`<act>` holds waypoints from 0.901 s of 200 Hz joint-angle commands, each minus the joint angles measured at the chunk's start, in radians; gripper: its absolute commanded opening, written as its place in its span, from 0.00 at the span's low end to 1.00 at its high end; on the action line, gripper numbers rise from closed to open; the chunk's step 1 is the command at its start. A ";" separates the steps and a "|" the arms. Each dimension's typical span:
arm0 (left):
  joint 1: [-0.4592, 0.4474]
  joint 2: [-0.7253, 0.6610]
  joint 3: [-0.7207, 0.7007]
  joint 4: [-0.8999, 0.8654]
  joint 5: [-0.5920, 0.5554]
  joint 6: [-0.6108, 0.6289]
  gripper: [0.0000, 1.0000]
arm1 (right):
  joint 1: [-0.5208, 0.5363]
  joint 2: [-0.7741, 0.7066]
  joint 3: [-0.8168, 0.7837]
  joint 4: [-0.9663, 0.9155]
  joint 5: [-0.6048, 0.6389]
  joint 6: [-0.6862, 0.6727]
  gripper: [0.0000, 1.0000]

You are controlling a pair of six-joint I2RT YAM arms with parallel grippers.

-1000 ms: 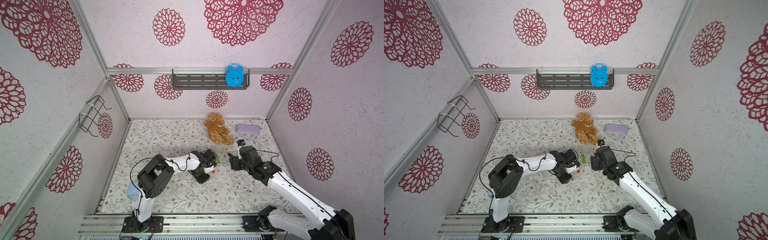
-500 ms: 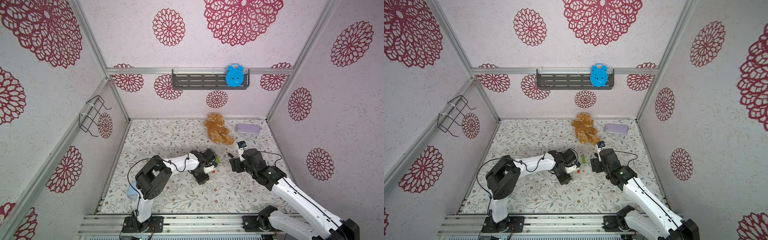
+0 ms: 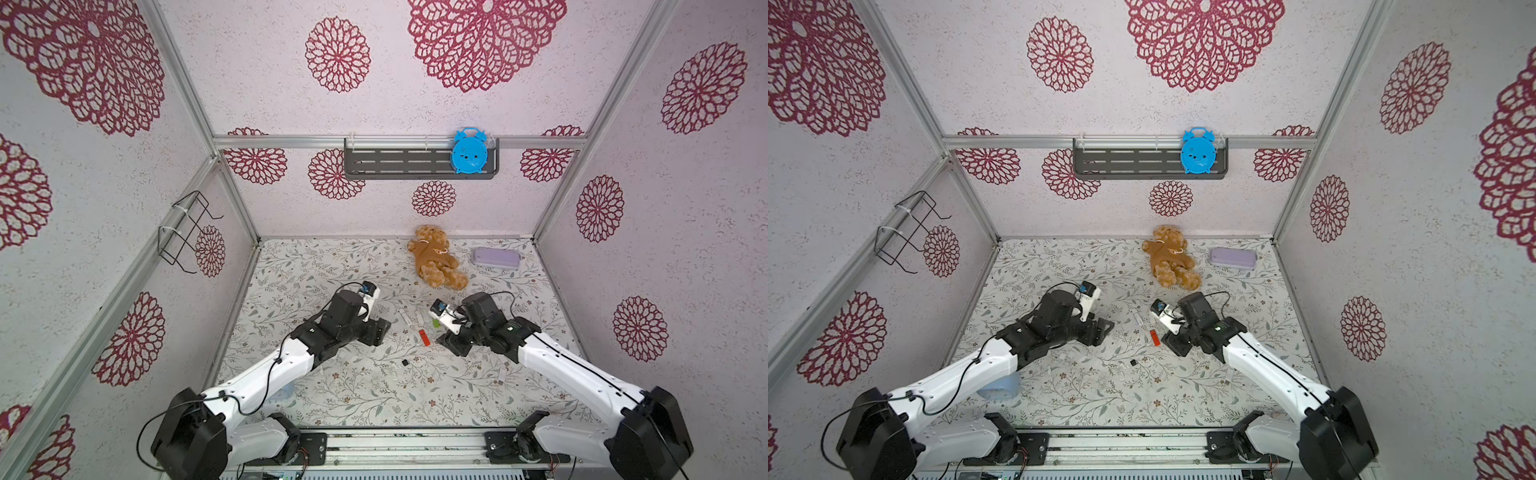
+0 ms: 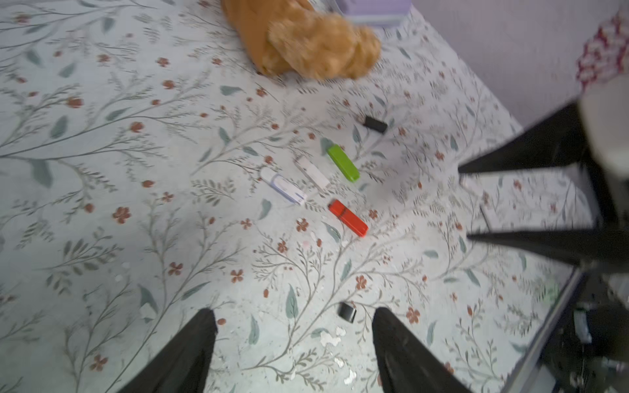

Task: Close the usb drive cover
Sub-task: Pick up the cover from the center of the board.

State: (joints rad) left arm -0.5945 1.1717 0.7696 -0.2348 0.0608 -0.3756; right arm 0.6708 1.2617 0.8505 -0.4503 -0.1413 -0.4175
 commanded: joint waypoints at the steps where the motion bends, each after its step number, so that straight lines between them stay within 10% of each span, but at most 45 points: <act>1: 0.064 -0.039 -0.024 0.118 -0.035 -0.138 0.81 | 0.078 0.066 0.056 -0.029 -0.038 -0.180 0.59; 90: 0.314 -0.171 -0.131 0.117 0.001 -0.205 0.82 | 0.250 0.374 0.241 -0.101 0.048 -0.353 0.52; 180: 0.379 -0.195 -0.163 0.102 0.056 -0.165 0.83 | 0.250 0.518 0.328 -0.147 0.046 -0.350 0.50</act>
State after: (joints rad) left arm -0.2310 0.9909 0.6186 -0.1425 0.0963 -0.5655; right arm 0.9218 1.7691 1.1385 -0.5659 -0.1005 -0.7502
